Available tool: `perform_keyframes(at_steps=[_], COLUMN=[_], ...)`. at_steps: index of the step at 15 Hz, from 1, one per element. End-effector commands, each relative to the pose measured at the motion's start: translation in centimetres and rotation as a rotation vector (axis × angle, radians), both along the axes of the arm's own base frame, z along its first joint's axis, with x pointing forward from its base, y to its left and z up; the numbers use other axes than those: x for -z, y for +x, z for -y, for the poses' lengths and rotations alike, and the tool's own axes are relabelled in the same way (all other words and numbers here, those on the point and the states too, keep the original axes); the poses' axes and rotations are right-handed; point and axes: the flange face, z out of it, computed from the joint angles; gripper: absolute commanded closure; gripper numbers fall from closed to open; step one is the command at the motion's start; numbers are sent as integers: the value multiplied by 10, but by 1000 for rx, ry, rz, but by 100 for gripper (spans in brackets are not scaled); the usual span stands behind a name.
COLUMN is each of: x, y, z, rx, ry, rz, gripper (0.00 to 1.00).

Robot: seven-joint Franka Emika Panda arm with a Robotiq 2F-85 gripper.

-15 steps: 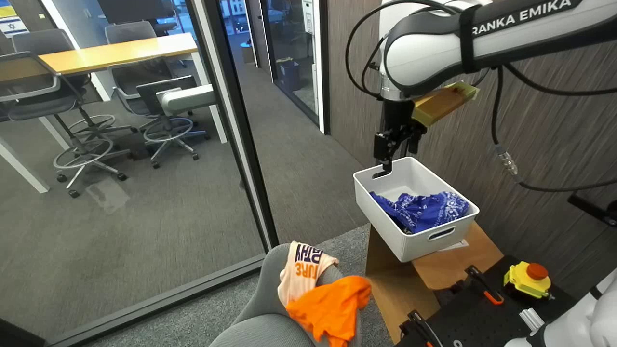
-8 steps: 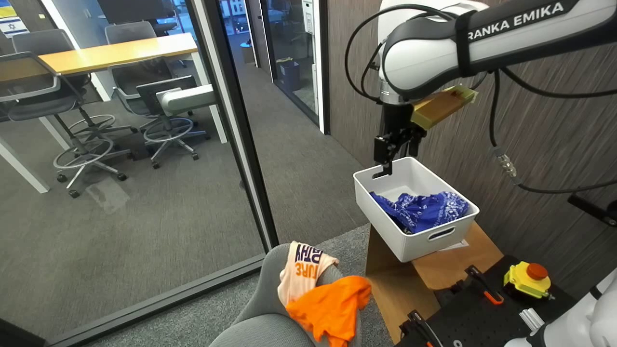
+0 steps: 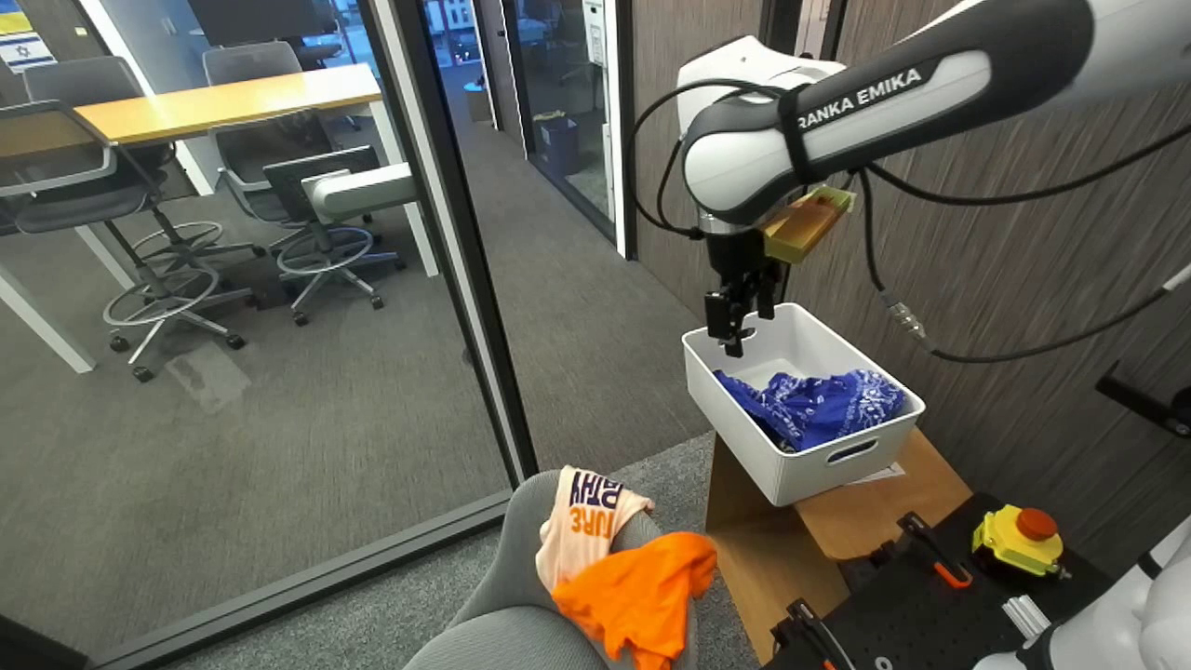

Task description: Put the beige shirt in the box

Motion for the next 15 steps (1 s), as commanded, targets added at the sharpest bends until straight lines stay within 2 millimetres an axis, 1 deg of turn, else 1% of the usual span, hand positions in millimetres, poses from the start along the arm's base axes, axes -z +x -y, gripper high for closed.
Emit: perform_keyframes(at_steps=[1,4,5,7,11,14,15], x=[18,43,54,74,113,138,143], y=[48,75,82,94,109,113,113], z=[-15,-32,-39,-51,-79,-105,-114], rx=[-186,-338,-389,-490,-689,-839,-890], ry=[19,65,84,113,176,194,191], rz=[-60,-92,-103,-132,-197,-244,-258], gripper=[0,0,0,0,0,0,0])
